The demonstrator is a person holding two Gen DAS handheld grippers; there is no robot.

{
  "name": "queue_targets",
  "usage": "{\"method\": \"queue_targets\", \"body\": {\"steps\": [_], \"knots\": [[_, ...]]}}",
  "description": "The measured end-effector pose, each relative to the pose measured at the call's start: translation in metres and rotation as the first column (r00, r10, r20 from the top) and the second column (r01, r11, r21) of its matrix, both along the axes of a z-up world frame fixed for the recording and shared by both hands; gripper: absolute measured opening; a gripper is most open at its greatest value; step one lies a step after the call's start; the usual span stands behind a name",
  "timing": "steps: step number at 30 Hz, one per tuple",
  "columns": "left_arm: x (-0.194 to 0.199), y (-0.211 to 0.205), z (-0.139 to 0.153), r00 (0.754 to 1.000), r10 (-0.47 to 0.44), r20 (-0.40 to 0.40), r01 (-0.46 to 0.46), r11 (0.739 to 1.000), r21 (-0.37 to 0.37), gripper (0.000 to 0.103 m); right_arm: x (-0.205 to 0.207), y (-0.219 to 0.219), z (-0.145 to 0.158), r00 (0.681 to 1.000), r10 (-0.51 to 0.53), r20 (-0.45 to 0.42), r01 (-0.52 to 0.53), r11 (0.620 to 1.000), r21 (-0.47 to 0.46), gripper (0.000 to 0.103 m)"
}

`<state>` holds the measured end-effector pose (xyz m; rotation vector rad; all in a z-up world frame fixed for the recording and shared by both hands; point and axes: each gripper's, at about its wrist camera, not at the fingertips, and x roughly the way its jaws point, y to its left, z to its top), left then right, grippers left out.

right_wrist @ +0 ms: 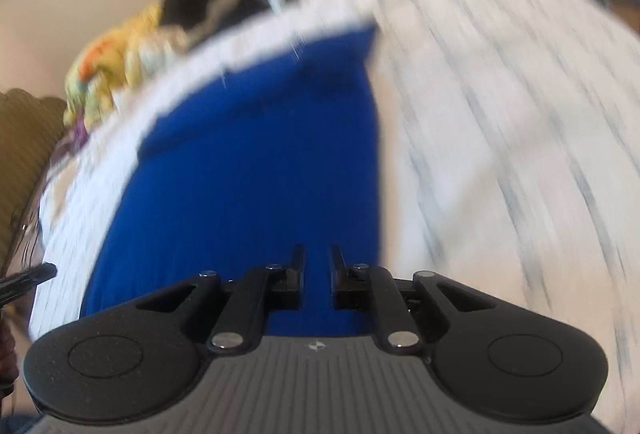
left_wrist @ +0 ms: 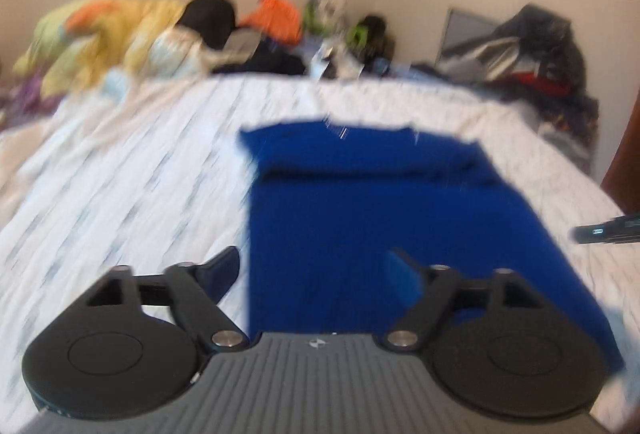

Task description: Fold small clothes

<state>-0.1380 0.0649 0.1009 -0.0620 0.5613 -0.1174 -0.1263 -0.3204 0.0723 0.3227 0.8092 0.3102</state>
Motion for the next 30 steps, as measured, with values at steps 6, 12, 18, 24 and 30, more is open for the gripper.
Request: {"method": "queue_targets", "body": {"steps": [6, 12, 18, 24, 30], "knots": [[0.126, -0.073, -0.068, 0.979, 0.068, -0.191, -0.054, 0.996, 0.076, 0.064, 0.130, 0.077, -0.042, 0.999, -0.037, 0.001, 0.037, 0.998, -0.053, 0.012], [0.115, -0.064, -0.095, 0.985, 0.106, -0.133, -0.092, 0.990, 0.108, 0.103, 0.121, 0.114, -0.053, 0.985, -0.077, 0.157, 0.115, 0.961, -0.252, 0.018], [0.113, -0.062, -0.093, 0.986, 0.105, -0.129, -0.091, 0.989, 0.115, 0.103, 0.056, 0.110, -0.066, 0.977, -0.079, 0.197, 0.150, 0.916, -0.373, 0.103], [0.109, -0.066, -0.088, 0.985, 0.106, -0.134, -0.090, 0.989, 0.121, 0.103, 0.059, 0.115, -0.070, 0.979, -0.075, 0.189, 0.138, 0.926, -0.351, 0.103], [0.067, -0.058, -0.078, 0.973, 0.071, -0.218, -0.052, 0.994, 0.093, 0.103, 0.048, 0.116, -0.066, 0.984, -0.098, 0.150, 0.145, 0.925, -0.352, 0.103]]}}
